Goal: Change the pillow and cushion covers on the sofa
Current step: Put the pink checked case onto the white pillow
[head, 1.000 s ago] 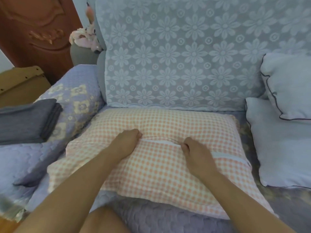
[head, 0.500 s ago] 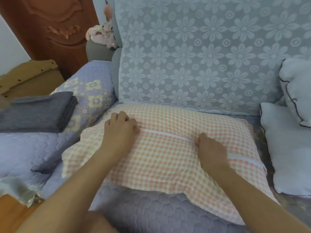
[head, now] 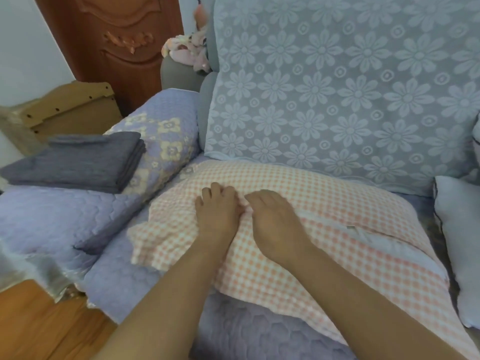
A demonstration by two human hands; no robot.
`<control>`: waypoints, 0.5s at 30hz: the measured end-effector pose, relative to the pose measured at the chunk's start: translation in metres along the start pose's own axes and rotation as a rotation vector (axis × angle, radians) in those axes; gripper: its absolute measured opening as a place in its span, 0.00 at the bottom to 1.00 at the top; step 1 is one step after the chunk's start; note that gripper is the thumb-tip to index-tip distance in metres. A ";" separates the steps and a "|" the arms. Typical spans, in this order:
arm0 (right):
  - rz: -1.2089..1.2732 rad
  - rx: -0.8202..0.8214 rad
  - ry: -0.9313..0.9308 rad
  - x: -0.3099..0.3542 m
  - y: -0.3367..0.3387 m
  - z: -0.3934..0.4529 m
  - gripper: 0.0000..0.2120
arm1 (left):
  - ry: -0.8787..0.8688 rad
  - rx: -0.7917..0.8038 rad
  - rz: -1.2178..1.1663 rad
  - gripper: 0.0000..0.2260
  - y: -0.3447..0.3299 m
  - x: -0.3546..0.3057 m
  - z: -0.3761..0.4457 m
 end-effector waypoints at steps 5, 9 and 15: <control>-0.157 0.205 -0.020 -0.022 -0.043 -0.010 0.30 | 0.200 -0.018 -0.253 0.19 0.015 0.066 -0.012; -0.129 0.134 -0.038 -0.019 -0.053 -0.020 0.26 | 0.480 0.355 -0.557 0.32 0.004 0.111 -0.006; 0.042 0.112 -0.078 -0.022 -0.024 -0.028 0.24 | 0.253 0.533 -0.502 0.35 0.064 0.104 -0.026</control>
Point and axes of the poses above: each hand's wrist, its own z-axis towards the middle knuckle, its own y-axis out of the back of the hand, x = y × z, the point moved 2 cm from there along z, towards the middle knuckle, and after that the axes turned 13 degrees about z, right-handed, at the moved point
